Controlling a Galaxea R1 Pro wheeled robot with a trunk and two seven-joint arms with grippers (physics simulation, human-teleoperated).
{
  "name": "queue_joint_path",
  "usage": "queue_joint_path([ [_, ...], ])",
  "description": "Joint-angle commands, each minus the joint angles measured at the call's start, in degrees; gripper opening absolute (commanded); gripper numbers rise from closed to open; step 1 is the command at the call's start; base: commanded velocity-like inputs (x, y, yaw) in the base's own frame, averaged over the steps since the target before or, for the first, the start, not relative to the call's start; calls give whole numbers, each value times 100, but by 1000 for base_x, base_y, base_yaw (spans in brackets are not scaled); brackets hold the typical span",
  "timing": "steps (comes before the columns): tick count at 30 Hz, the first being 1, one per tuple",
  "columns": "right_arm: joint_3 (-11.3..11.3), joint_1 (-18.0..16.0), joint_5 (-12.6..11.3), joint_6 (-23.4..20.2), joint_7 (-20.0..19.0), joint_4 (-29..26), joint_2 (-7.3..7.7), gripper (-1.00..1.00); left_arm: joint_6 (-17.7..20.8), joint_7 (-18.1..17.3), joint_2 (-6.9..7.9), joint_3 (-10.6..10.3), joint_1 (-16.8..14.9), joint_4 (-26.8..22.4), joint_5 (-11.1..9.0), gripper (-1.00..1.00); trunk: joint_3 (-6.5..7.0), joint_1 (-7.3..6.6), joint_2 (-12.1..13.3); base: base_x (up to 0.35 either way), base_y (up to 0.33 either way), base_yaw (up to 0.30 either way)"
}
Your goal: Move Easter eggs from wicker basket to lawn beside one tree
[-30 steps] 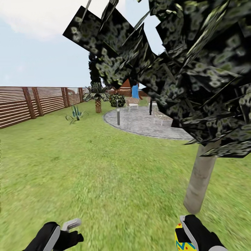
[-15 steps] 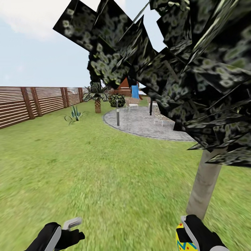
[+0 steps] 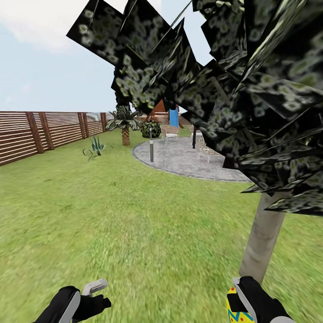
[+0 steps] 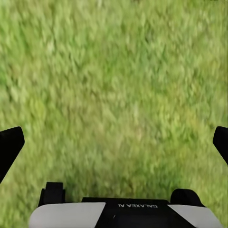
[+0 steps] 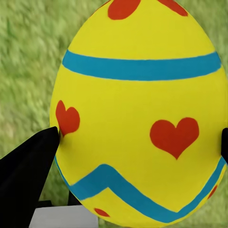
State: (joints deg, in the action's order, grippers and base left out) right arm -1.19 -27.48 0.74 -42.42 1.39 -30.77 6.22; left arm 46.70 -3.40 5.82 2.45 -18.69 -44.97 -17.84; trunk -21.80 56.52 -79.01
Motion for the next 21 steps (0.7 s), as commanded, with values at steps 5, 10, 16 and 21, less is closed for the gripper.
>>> queue_joint_path([
  [5, -1, -3, -7, -29, 9, -8, -39, -100, 39, -31, -22, 10, -3, -3, 38, 100, -97, 111, -206, 0, 0, 0],
  [10, -4, -3, -22, -29, 3, -8, -33, -100, 33, -30, -52, 10, -3, 5, 50, 100, -187, 220, -407, 0, 0, 0],
  [16, 10, -3, -45, -29, 2, -13, -19, -100, 32, -30, -68, 1, -3, 6, 52, 100, -295, 352, -647, 0, 0, 0],
  [21, 2, -3, -13, -16, -5, -47, -42, -100, 32, -18, -129, 1, -3, 27, 52, 100, -385, 462, -848, 0, 0, 0],
])
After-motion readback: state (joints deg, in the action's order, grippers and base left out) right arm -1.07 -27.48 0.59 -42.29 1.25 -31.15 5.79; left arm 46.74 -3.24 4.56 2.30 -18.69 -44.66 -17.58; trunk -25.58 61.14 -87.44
